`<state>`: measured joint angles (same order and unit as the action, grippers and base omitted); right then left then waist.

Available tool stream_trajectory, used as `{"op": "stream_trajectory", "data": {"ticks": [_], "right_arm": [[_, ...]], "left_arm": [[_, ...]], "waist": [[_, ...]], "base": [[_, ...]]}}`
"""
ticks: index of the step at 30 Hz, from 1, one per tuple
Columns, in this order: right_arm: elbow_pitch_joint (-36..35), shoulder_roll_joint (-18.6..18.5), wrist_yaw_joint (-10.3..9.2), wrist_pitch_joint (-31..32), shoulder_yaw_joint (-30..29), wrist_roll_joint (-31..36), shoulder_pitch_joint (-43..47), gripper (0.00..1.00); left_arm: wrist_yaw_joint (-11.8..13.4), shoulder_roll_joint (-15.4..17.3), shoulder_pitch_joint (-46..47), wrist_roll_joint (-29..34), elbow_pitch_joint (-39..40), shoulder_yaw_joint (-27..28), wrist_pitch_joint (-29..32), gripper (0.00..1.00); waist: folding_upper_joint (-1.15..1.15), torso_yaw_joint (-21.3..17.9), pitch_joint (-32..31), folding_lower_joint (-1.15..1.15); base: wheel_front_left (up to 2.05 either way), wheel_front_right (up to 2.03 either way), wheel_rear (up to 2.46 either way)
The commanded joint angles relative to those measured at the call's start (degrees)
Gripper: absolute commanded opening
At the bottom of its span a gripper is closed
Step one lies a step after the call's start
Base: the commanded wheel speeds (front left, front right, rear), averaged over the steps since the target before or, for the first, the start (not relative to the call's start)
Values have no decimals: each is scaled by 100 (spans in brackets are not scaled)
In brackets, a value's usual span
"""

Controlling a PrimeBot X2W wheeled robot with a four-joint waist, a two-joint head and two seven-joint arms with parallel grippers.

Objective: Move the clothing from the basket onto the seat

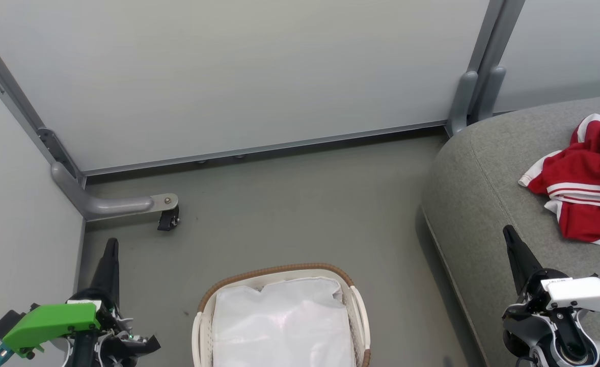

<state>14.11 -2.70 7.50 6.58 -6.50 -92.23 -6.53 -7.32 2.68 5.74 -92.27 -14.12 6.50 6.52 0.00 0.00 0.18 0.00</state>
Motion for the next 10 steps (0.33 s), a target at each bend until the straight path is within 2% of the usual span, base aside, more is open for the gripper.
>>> {"op": "stream_trajectory", "data": {"ticks": [1, 10], "right_arm": [[-28, -34, -2, 16, -14, -26, 64, 0], [-26, -34, -2, 14, -13, -26, 64, 0]], "left_arm": [[-35, 37, 86, -24, 19, 16, 22, 0], [-31, 37, 78, -23, 15, 15, 22, 0]], "waist": [[0, 0, 0, 0], [0, 0, 0, 0]], "base": [[0, 0, 0], [0, 0, 0]]}}
